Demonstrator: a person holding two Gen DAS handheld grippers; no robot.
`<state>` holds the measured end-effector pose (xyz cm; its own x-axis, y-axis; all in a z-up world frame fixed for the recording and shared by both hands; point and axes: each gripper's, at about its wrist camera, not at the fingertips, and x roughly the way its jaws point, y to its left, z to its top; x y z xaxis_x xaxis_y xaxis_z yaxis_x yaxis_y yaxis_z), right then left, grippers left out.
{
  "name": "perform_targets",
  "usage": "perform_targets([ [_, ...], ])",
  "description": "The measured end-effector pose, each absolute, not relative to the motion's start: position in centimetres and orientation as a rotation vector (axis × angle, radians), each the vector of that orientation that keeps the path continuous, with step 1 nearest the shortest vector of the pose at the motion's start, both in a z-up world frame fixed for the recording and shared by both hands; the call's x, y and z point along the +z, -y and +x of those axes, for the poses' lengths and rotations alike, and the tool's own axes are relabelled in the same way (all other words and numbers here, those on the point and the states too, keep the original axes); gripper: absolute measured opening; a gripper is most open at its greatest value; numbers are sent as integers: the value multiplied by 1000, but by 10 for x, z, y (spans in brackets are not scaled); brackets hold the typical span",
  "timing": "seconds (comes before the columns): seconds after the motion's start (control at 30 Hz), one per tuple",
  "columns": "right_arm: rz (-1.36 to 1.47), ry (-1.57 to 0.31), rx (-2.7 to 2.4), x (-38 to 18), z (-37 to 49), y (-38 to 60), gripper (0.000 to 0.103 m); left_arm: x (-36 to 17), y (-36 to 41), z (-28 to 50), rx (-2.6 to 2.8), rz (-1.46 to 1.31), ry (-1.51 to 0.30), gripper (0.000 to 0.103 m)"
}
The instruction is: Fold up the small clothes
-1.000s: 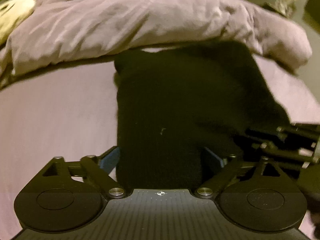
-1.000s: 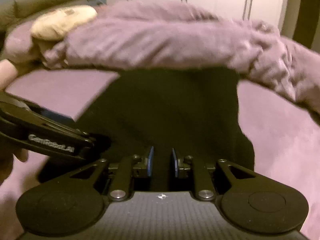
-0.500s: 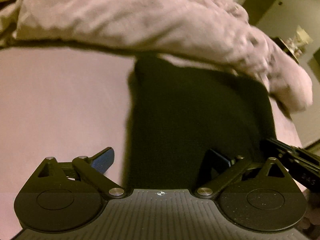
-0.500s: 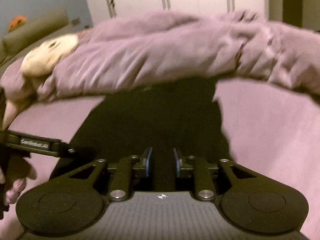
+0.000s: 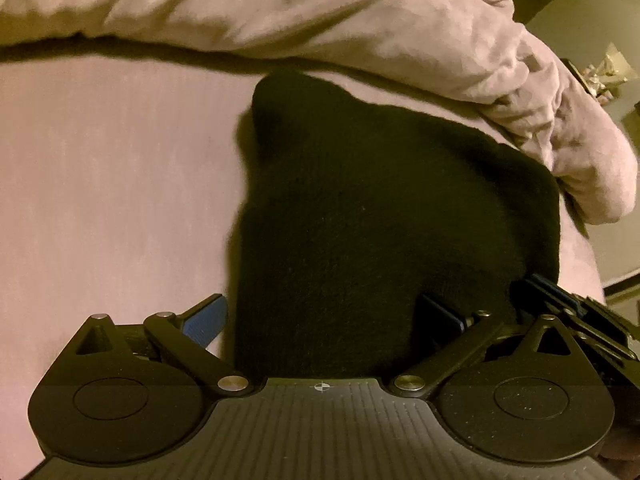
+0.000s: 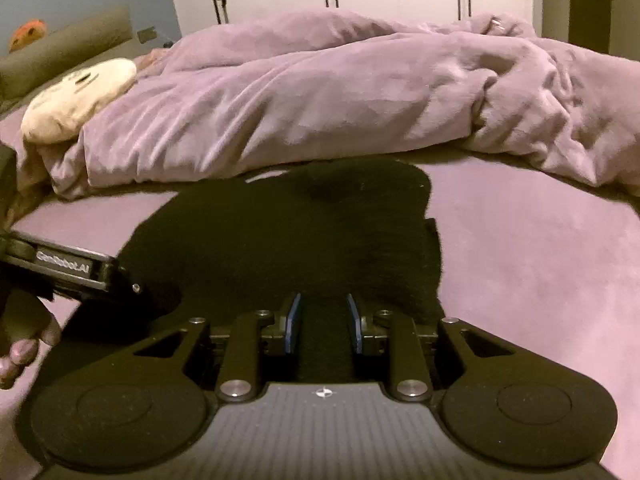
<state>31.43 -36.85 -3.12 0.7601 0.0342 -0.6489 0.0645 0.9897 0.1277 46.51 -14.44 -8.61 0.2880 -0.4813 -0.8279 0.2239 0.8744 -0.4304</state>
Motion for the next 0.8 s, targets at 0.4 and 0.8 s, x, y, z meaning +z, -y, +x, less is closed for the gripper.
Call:
perform_targets([
  [0.4, 587, -873, -16, -66, 276, 428, 94, -88, 145, 458, -574, -211, -1262, 103],
  [0.8, 893, -848, 62, -102, 288, 458, 74, -114, 134, 475, -659, -370, -1343, 103],
])
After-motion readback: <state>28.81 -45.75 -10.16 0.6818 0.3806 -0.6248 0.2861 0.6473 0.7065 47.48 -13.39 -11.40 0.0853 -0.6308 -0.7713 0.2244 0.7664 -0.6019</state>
